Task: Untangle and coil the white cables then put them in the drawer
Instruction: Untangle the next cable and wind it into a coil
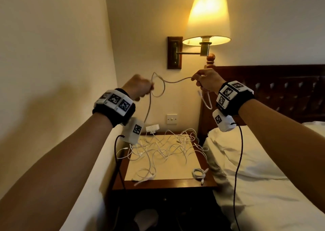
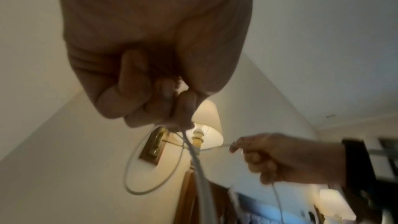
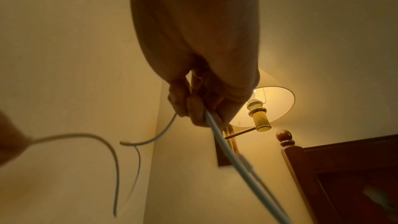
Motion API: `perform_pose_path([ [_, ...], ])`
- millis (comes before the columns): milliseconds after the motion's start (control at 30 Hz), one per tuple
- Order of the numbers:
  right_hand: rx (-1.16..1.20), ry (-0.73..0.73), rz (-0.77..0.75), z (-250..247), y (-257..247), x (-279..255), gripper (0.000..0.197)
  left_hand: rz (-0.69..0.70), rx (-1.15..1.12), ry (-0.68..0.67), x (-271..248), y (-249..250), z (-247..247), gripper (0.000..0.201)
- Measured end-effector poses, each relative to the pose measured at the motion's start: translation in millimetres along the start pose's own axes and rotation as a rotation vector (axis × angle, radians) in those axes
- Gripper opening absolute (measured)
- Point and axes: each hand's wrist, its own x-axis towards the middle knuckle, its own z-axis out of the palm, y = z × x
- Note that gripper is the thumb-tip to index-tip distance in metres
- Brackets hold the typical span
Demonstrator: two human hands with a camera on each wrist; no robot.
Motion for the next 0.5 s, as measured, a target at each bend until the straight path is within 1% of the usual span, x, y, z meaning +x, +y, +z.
perform_pose_path([
  [67, -0.006, 0.023, -0.018, -2.2, -2.8, 0.0, 0.021, 0.085, -0.382, 0.150, -0.8, 22.0, -12.2, 0.028],
  [100, -0.002, 0.024, -0.021, -2.7, -4.4, -0.6, 0.022, 0.109, -0.489, 0.205, -1.0, 31.2, -18.0, 0.029],
  [133, 0.003, 0.017, -0.018, -2.6, -6.2, -1.1, 0.022, 0.114, -0.499, 0.231, -0.4, 37.8, -22.2, 0.027],
  [167, 0.005, 0.005, -0.010, -1.7, -8.0, -2.2, 0.023, 0.094, -0.412, 0.220, -0.4, 40.9, -23.7, 0.025],
  [200, 0.005, -0.013, 0.004, -0.3, -8.7, -3.4, 0.023, 0.048, -0.229, 0.157, -1.5, 40.0, -22.6, 0.021],
  [233, 0.002, -0.032, 0.023, 2.4, -8.1, -5.2, 0.023, -0.017, -0.005, 0.043, -3.4, 33.1, -18.5, 0.018],
  [267, -0.003, -0.047, 0.041, 4.6, -7.0, -7.1, 0.023, -0.079, 0.182, -0.100, -4.7, 23.9, -12.0, 0.018],
  [300, -0.010, -0.061, 0.054, 7.3, -4.9, -9.7, 0.023, -0.141, 0.291, -0.246, -5.7, 12.7, -4.9, 0.021],
  [333, -0.018, -0.076, 0.060, 9.8, -2.0, -12.2, 0.024, -0.200, 0.297, -0.374, -7.9, 2.9, 1.8, 0.025],
  [367, -0.028, -0.090, 0.062, 11.7, 0.5, -14.3, 0.024, -0.244, 0.228, -0.450, -9.5, -4.5, 6.4, 0.028],
  [400, -0.038, -0.100, 0.066, 13.0, 3.2, -16.2, 0.024, -0.265, 0.164, -0.470, -10.7, -10.5, 9.9, 0.030],
  [433, -0.049, -0.105, 0.071, 14.5, 5.4, -17.8, 0.024, -0.260, 0.162, -0.439, -10.5, -15.0, 12.1, 0.032],
  [467, -0.064, -0.106, 0.071, 15.8, 6.8, -18.9, 0.023, -0.225, 0.247, -0.361, -9.0, -18.5, 12.6, 0.033],
  [500, -0.086, -0.102, 0.065, 16.8, 7.2, -19.3, 0.023, -0.177, 0.400, -0.258, -8.1, -20.3, 12.8, 0.034],
])
